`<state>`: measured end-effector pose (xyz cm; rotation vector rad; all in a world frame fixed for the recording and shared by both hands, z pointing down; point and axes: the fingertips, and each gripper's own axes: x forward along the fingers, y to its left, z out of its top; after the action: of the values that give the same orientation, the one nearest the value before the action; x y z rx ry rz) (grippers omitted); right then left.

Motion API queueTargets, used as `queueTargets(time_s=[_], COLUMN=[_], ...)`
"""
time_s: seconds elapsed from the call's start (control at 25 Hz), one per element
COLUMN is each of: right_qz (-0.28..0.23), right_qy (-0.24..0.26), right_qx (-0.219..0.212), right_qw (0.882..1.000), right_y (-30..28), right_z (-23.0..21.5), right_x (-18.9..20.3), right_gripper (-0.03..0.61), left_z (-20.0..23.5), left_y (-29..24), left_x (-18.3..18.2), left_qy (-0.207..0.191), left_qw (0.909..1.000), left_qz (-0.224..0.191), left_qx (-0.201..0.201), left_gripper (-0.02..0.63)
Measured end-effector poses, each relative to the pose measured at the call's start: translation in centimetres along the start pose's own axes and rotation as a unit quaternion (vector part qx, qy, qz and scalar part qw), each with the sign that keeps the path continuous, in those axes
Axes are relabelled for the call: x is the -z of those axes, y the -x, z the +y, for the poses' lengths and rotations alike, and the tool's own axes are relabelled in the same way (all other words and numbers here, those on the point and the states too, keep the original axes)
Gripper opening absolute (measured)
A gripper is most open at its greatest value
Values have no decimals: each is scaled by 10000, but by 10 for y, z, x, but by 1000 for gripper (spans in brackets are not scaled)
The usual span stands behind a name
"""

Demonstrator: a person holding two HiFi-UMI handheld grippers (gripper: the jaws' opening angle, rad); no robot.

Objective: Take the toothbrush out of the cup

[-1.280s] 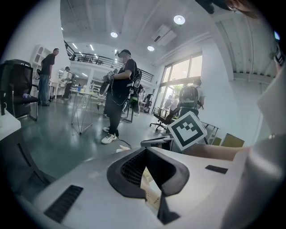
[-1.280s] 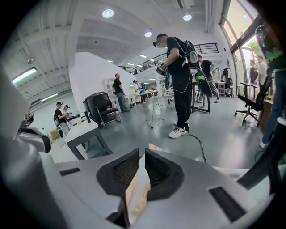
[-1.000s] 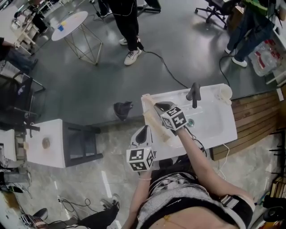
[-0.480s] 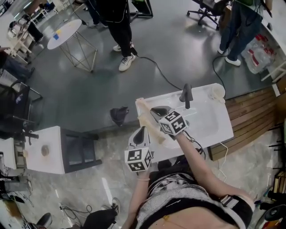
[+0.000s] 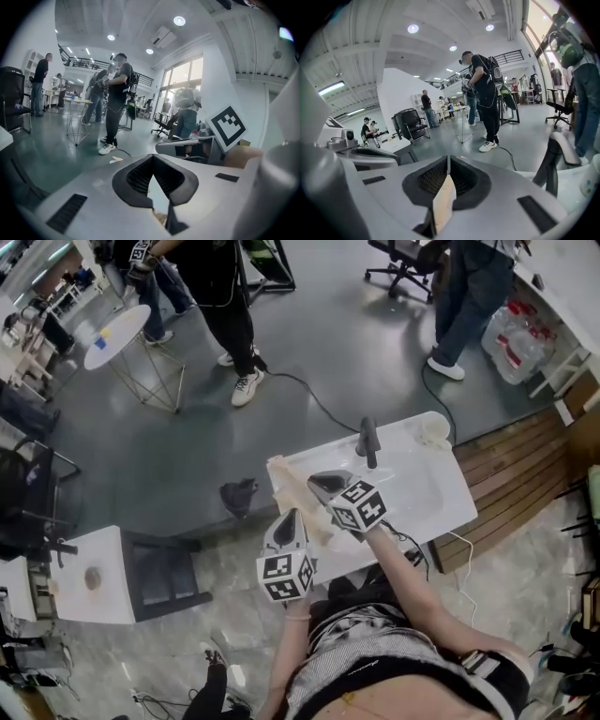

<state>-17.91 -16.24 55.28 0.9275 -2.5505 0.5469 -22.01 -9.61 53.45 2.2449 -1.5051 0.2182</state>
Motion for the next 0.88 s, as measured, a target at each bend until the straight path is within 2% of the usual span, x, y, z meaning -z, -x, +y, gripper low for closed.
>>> queueTargets(time_s=[0.6, 0.88], right_qz=[-562, -710], right_qy=[-192, -162], right_qx=[307, 150], right_qw=[9978, 9972], right_y=[58, 63], right_z=[-6, -1], right_x=[-10, -15], right_gripper=[74, 74], left_z=[-35, -40], left_y=[-13, -15], left_x=[-8, -8], left_qy=[-296, -387], left_qw=[9989, 9989], left_qz=[19, 26], left_qx=[360, 264], left_gripper=[0, 0])
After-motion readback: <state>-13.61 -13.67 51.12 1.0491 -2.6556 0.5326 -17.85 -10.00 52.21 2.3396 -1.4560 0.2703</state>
